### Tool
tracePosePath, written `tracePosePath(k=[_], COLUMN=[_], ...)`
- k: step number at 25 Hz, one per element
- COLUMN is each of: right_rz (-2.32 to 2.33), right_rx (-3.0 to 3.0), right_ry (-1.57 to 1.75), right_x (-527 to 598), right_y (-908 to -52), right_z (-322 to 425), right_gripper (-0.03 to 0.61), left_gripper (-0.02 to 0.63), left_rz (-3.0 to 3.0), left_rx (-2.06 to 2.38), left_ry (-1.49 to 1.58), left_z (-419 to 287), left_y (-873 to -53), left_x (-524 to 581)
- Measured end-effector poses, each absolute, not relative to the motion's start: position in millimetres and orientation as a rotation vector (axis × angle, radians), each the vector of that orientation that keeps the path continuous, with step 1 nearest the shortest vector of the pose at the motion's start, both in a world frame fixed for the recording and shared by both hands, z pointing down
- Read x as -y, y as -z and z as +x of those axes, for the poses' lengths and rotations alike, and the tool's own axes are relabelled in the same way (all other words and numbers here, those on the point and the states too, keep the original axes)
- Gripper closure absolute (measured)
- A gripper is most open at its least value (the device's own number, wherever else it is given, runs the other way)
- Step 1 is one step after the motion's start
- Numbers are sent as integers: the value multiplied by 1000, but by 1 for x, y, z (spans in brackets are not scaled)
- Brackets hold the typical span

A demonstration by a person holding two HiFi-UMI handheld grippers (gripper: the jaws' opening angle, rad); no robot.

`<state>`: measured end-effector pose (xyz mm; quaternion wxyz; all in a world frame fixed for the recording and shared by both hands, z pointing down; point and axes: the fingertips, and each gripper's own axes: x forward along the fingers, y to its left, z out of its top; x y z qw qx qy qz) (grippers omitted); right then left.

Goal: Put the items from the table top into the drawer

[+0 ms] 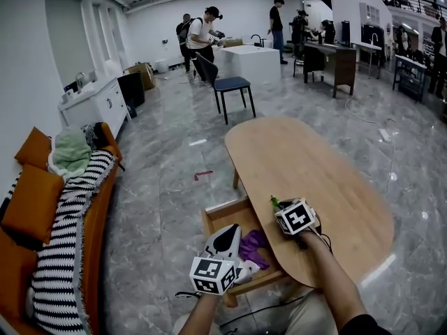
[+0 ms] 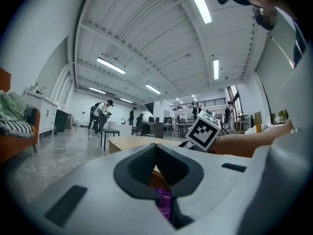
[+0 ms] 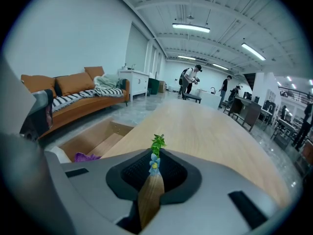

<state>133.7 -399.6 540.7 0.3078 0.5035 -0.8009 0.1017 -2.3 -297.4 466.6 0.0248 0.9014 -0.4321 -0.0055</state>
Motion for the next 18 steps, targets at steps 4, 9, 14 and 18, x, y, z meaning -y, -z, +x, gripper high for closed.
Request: tracePosePath(k=[4,9,14,18], right_rz=[1331,1319,1306,1289], right_rx=[2126,2159,2173,2193], right_ry=[-275,-267,-264,-260], right_x=[398,397,397,395], right_y=[-539,-534,-533,-532], right_z=[131,120,109,92], right_gripper=[523,523,523,523], left_gripper=[611,611,611,611], left_rz=[2784,2779,2770,2757], left_rx=[1343,1356,1372,1392], left_ry=[16,24,24,13], left_z=[-5,-11,-18,-28], left_y=[-465,-465,-466,-467], left_x=[297,295,293,292])
